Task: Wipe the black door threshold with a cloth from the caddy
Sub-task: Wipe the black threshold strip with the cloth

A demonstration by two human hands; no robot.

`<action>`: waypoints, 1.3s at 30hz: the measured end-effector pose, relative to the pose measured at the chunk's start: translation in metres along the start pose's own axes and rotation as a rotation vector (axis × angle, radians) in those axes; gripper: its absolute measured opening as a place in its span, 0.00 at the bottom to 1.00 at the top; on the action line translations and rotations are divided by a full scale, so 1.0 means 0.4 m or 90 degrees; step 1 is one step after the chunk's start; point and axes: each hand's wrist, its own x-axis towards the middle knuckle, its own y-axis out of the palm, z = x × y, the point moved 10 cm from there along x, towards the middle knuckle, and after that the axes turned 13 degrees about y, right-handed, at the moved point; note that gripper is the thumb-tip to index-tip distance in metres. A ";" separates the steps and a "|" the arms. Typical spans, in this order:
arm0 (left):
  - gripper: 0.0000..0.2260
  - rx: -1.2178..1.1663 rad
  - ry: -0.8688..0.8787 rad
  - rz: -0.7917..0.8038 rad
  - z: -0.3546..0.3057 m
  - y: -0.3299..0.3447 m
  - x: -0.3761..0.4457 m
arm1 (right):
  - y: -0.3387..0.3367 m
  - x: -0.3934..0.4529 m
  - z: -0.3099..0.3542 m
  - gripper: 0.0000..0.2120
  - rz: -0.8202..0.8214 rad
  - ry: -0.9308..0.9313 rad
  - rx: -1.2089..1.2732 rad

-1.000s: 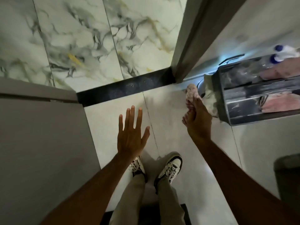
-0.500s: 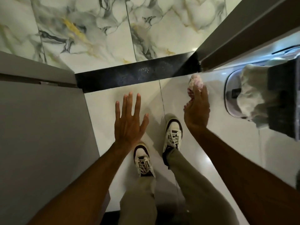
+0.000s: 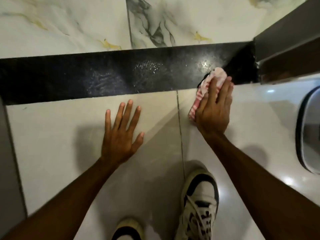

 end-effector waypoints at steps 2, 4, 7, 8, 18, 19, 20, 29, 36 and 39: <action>0.35 0.011 0.013 -0.054 0.010 0.013 -0.002 | 0.009 0.073 0.042 0.35 -0.070 0.013 -0.010; 0.35 0.009 0.030 -0.084 0.010 0.014 0.000 | 0.002 0.147 0.123 0.34 -0.115 0.026 -0.010; 0.34 0.010 0.034 -0.100 0.015 0.015 -0.001 | 0.005 0.188 0.282 0.34 -0.122 -0.014 0.026; 0.34 0.017 0.036 -0.097 0.015 0.015 -0.001 | 0.011 0.166 0.323 0.33 -0.111 -0.049 0.035; 0.33 0.000 0.032 -0.133 0.015 0.006 -0.005 | 0.035 0.056 0.013 0.36 -0.091 -0.025 0.015; 0.32 -0.002 0.034 -0.146 0.015 0.003 -0.006 | 0.018 0.098 0.032 0.36 -0.108 -0.002 0.021; 0.32 -0.005 0.036 -0.159 0.015 0.001 -0.007 | 0.008 0.135 0.068 0.36 -0.123 0.013 0.014; 0.31 0.000 0.026 -0.176 0.017 -0.009 -0.008 | 0.079 -0.067 0.341 0.31 -0.037 -0.323 -0.006; 0.30 -0.027 0.015 -0.181 0.015 -0.029 -0.009 | 0.035 -0.017 0.139 0.30 -0.099 -0.104 0.003; 0.31 -0.028 -0.029 -0.198 0.030 -0.030 -0.016 | 0.025 0.070 0.276 0.30 -0.120 -0.050 0.073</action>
